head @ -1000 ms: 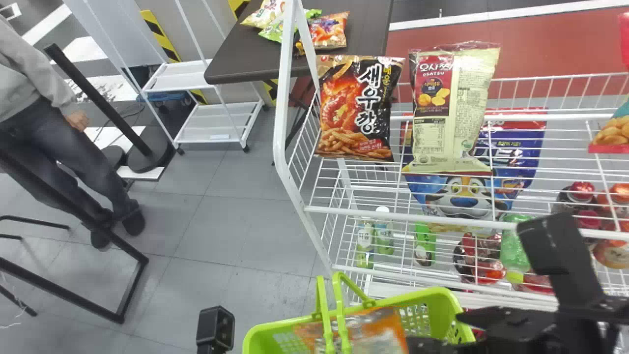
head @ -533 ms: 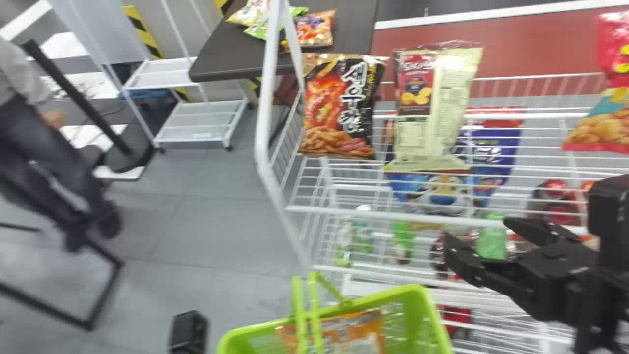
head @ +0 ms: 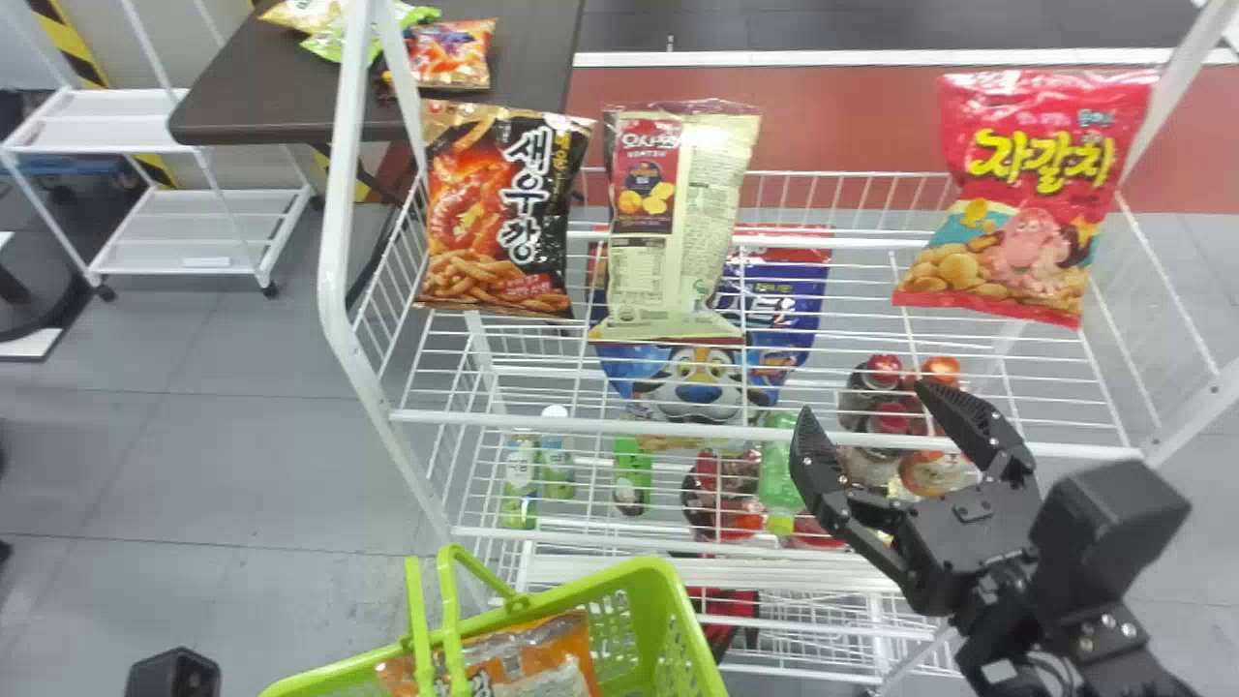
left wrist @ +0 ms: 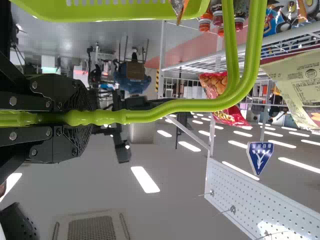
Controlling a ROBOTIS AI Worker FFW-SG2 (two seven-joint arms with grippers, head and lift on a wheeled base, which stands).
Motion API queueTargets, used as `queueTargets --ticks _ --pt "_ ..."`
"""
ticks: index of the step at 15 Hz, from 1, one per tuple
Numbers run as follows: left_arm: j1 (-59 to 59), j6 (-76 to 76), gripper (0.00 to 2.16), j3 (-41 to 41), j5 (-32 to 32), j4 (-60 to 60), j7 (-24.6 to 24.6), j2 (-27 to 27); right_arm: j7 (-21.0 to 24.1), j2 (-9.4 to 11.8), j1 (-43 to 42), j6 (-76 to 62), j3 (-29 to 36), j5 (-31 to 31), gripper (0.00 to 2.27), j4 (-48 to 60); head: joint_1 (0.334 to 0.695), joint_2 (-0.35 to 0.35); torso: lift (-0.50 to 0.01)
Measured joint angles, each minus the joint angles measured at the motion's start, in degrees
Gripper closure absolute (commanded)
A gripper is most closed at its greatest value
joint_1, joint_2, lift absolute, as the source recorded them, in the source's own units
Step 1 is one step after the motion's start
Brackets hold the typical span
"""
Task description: Hold basket handle with left hand then pick Gamjakkang with right hand and place into basket
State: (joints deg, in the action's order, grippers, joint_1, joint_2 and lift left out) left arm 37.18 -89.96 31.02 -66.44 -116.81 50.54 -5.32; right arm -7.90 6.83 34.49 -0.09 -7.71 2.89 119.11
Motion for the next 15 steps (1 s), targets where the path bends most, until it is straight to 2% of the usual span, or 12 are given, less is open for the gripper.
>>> queueTargets --ticks 4,15 --pt "0.0 0.0 2.15 -0.24 0.0 0.04 -0.01 0.14 0.0 -0.15 2.39 -9.97 0.86 0.71 0.08 -5.26 0.695 -0.006 -0.018" --pt "0.0 0.0 2.15 -0.47 0.0 0.02 0.0 0.23 0.01 -0.41 4.07 -10.37 3.82 1.33 0.09 -5.54 0.695 -0.075 -0.018"
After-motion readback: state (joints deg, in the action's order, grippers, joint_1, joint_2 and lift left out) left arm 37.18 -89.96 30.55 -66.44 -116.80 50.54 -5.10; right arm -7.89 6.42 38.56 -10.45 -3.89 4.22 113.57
